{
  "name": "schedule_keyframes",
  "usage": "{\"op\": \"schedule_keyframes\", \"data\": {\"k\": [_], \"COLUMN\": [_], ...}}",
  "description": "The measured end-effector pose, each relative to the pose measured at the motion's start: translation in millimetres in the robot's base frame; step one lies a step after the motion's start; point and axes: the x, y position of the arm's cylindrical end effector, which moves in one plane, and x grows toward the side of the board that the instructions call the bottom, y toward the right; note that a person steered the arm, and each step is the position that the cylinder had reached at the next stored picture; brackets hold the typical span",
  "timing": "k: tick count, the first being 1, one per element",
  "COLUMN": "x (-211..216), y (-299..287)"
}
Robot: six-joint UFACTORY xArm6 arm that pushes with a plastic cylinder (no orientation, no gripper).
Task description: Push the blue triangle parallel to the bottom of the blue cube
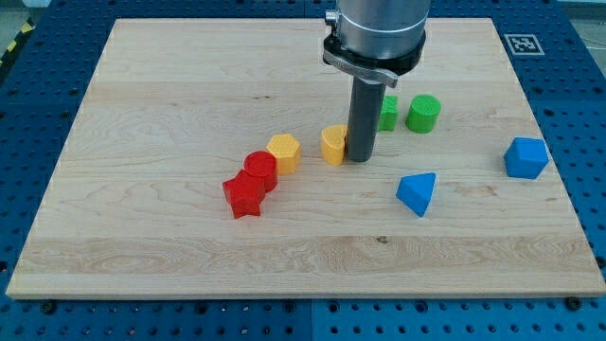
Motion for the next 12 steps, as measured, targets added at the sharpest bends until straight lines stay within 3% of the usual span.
{"op": "schedule_keyframes", "data": {"k": [2,5,7,9,12], "x": [-26.3,-20.0,-20.0,-2.9,-1.6], "y": [22.6,40.8,14.4,24.9,-40.2]}}
